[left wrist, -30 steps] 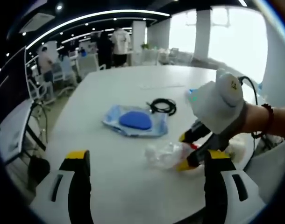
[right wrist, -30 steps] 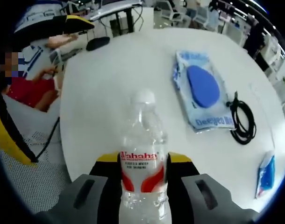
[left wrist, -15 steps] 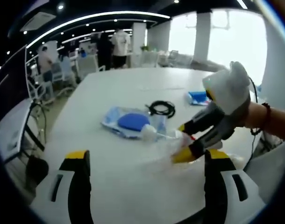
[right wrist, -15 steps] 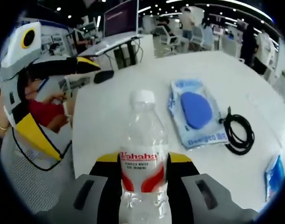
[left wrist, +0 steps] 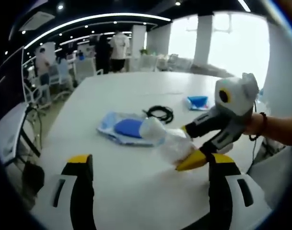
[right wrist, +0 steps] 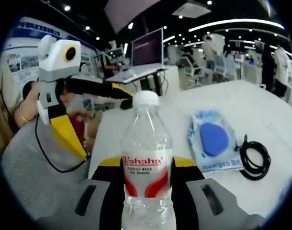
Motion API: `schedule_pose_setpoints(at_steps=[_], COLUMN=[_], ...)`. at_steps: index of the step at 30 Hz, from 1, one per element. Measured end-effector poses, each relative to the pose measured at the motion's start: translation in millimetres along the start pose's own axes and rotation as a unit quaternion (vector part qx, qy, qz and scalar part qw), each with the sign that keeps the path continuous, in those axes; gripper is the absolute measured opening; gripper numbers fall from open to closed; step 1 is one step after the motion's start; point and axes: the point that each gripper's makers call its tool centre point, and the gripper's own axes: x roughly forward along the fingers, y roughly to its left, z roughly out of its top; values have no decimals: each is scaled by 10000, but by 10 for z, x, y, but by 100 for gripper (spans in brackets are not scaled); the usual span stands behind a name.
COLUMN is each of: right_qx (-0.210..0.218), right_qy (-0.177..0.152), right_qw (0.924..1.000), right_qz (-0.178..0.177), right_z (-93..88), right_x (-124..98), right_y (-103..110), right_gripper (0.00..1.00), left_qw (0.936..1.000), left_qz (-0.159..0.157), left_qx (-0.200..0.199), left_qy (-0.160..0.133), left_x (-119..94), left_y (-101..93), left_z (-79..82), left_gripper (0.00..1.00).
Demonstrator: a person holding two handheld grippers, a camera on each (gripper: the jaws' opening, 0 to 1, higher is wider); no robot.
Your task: Arrange the tabletop items into an orderly group along one side of the table until the central work area is clear of visible clutter.
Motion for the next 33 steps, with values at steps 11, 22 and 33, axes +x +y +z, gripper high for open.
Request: schedule_pose_setpoints(at_steps=[11, 22, 33], right_qx=[-145, 36, 3], right_qy=[-430, -1073, -1506], right_qw=[9971, 9862, 9743], right_qz=[604, 1257, 1675], right_z=[259, 528, 757], right_x=[-227, -504, -650], right_y=[190, 368, 543], right_gripper=[37, 37, 37], left_qw=[9875, 9394, 8960], left_qz=[-1348, -3086, -4136], left_qx=[-22, 228, 213], left_qy=[-821, -1474, -1601], left_x=[-49, -192, -295], left_y=[-351, -656, -924], left_z=[343, 588, 725], left_gripper=[91, 80, 56])
